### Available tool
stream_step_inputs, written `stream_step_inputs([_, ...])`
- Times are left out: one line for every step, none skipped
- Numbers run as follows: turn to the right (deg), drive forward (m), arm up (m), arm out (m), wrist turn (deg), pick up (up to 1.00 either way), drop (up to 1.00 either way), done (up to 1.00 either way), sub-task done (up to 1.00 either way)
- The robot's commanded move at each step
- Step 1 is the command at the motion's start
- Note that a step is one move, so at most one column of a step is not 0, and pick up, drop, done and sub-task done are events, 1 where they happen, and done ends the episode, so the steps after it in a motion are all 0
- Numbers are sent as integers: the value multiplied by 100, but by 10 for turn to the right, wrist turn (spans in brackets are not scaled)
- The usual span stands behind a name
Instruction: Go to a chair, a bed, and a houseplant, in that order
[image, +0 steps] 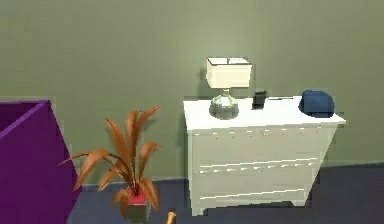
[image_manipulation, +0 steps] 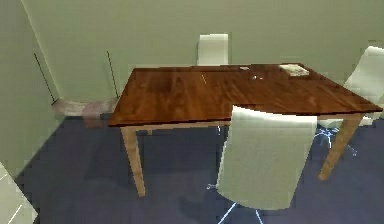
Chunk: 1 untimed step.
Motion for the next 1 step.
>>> stream_step_inputs([-210, 0, 0, 0, 0, 0, 0, 0, 0])
